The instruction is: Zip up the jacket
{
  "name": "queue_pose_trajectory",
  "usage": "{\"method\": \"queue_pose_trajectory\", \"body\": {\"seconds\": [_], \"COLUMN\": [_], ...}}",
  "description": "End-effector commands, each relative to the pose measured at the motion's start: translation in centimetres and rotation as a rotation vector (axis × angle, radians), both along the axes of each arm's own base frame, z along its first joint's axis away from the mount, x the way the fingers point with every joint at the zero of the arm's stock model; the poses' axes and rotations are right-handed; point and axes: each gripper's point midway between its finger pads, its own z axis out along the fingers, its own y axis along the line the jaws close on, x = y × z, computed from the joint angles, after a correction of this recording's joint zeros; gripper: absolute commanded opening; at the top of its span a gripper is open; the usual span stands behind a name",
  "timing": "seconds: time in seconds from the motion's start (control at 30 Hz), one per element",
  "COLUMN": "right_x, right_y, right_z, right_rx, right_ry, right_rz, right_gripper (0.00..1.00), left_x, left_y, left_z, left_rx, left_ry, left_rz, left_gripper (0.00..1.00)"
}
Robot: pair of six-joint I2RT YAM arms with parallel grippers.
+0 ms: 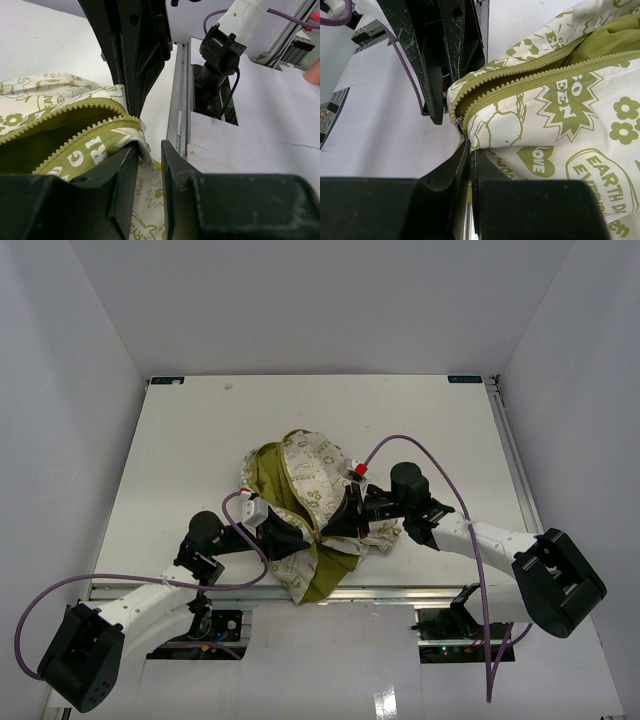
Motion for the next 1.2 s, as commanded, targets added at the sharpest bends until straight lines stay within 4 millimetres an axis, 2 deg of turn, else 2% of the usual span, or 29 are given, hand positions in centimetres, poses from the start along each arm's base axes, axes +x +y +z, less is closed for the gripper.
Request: {"method": "queue_pose_trajectory", "body": {"seconds": [0.0, 0.23, 0.53, 0.6, 0.7, 0.77, 1.17], "right_x": [0.8, 0.8, 0.8, 0.8, 0.8, 0.9, 2.4], "right_y": [0.5, 0.6, 0.8, 0.8, 0.9, 1.0, 1.7], "right_z": [1.9, 1.7, 1.4, 1.4, 1.5, 1.6, 4.6], "right_rx": [0.054, 0.055, 0.046, 0.046, 0.045, 0.046, 0.08], "right_ry": [-0.072, -0.064, -0.06, -0.057, -0.056, -0.059, -0.11], "right_rz": [0.007, -0.003, -0.011, -0.013, -0.013, -0.013, -0.055], "right_gripper": [0.08, 0.08, 0.08, 0.08, 0.08, 0.08, 0.08], "left_x": [-0.4, 0.5, 1.4, 1.6, 1.9, 1.9, 1.3], "left_y": [-0.2, -0.2, -0.3, -0.3, -0.4, -0.4, -0.5], "left_z": [0.5, 0.4, 0.1, 0.1, 0.1, -0.2, -1.3], "left_rx": [-0.012, -0.009, -0.008, -0.01, -0.006, 0.004, 0.05], "left_ry": [-0.012, 0.013, 0.047, 0.047, 0.052, 0.061, 0.059], "left_rz": [-0.029, 0.013, 0.057, 0.067, 0.074, 0.074, 0.021], "left_gripper": [0.38, 0.44, 0.45, 0.42, 0.13, 0.01, 0.0]}}
